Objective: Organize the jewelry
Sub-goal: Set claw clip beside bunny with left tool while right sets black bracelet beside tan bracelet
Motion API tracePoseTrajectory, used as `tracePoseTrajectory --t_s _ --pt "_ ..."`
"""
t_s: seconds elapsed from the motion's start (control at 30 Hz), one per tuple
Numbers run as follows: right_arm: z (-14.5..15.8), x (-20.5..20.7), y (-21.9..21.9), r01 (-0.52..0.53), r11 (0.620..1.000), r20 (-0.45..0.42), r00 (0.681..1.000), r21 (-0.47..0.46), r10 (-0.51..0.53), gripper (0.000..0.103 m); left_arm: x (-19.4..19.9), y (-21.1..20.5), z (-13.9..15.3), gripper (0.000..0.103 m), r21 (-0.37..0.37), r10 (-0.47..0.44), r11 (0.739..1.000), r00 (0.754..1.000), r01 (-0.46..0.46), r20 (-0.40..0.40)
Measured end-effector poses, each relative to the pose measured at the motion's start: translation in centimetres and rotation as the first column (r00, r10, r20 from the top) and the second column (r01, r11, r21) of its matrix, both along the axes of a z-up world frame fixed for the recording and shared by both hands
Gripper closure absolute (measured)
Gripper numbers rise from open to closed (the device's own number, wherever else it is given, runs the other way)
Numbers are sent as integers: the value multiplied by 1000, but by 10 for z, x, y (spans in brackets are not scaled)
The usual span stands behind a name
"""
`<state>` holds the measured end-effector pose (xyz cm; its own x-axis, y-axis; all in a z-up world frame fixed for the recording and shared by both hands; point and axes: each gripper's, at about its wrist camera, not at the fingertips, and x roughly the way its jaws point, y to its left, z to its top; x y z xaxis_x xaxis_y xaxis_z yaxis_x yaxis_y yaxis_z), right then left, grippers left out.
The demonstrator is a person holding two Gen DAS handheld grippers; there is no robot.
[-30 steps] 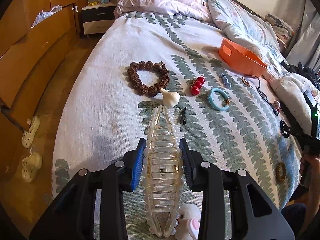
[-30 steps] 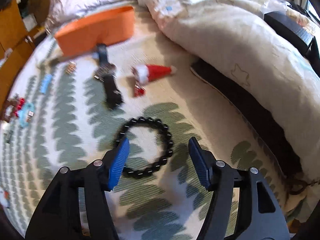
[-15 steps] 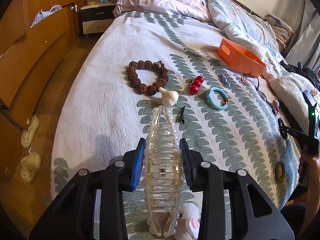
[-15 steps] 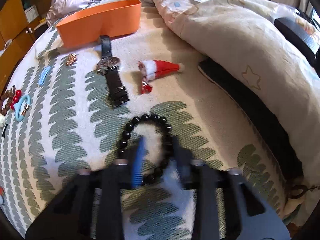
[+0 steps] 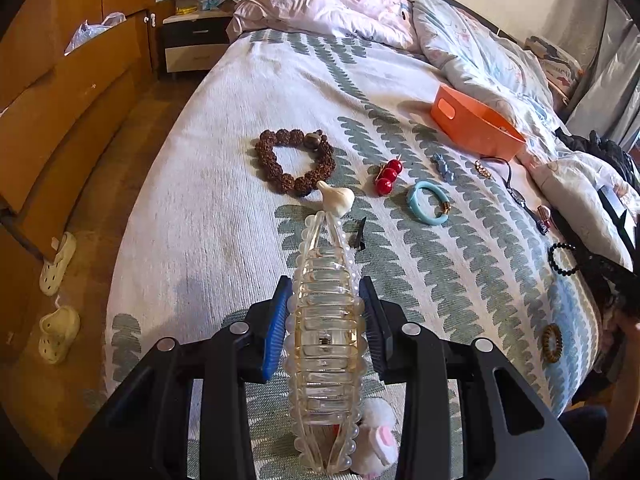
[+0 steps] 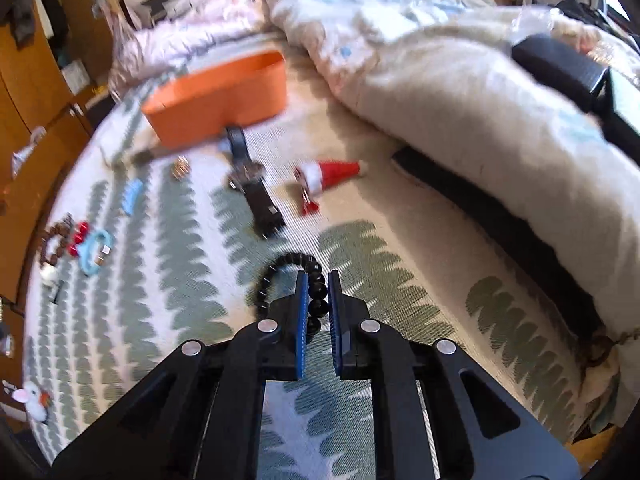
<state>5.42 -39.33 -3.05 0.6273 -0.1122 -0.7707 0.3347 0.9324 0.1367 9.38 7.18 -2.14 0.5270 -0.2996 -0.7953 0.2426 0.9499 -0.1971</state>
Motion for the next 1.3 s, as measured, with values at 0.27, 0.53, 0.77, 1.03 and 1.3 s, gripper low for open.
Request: tracePoseTrajectory --t_s 0.27,0.53,0.77,1.03,1.3 --pt "40 -46 29 -50 999 173 984 -8 51 92 -11 4 13 68 -26 -1 1000 1000 2 29" --pt "52 -92 62 -98 995 243 965 -7 97 92 -37 0 25 67 -4 4 1000 998 -4 67" --pt "35 -110 58 -89 995 224 971 34 79 92 -61 2 15 67 9 23 1000 999 -23 47" --pt "11 -100 37 -79 993 163 985 94 63 92 -59 17 -10 68 38 115 993 993 -116 20" --pt "-8 -85 22 -53 989 76 996 135 43 92 -46 22 -36 68 44 123 992 991 -121 -59"
